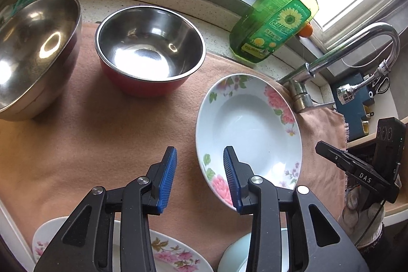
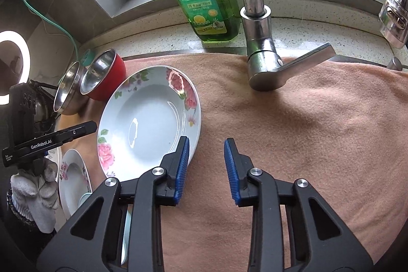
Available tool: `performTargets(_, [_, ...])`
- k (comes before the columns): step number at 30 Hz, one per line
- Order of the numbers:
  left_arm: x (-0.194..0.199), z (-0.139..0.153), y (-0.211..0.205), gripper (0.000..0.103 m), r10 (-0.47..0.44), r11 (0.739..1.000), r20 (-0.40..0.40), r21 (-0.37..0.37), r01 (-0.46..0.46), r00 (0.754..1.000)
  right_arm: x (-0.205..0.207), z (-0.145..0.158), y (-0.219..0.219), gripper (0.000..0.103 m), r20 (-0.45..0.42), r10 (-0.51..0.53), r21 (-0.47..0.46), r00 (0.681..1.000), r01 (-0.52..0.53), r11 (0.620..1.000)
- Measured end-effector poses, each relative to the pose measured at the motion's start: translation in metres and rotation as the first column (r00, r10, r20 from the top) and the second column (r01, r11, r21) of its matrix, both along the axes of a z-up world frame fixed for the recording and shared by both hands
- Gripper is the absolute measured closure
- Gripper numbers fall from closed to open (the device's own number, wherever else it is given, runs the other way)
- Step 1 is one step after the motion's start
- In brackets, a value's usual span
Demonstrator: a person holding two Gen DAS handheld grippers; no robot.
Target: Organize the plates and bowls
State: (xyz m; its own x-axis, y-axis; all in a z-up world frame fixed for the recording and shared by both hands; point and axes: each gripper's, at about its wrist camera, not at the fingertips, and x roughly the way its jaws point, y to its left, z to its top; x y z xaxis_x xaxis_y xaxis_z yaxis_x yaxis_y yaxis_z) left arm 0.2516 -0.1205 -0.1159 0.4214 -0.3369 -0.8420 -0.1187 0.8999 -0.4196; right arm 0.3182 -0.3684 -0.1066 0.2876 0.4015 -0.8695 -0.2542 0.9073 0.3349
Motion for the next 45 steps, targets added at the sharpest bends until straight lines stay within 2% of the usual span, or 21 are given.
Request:
performTargets(5, [0.007,-0.007,0.004,0.078,0.025,1.000,-0.021,-0.004,-0.025,0.999,0.014,-0.006,0.006,0.077,-0.020,0.027,0.009,0.999,-0.026,1.000])
performTargets(14, [0.014,-0.014,0.002,0.082,0.026,0.999,-0.045,-0.020,-0.027,0.999,0.024,-0.020,0.012,0.077,-0.062,0.043,0.012,0.997,-0.042,0.999])
performTargets(25, [0.023,-0.018,-0.004,0.091,-0.009,1.000,-0.056,-0.021,0.008,0.998,0.030,-0.027,0.018,0.092,-0.100,0.057,0.044,0.993,-0.053,0.998])
performTargets(45, [0.025,-0.015,-0.009,0.091,-0.045,0.999,-0.059,-0.016,0.045,0.997,0.027,-0.023,0.025,0.093,-0.109,0.018,0.014,0.994,-0.017,1.000])
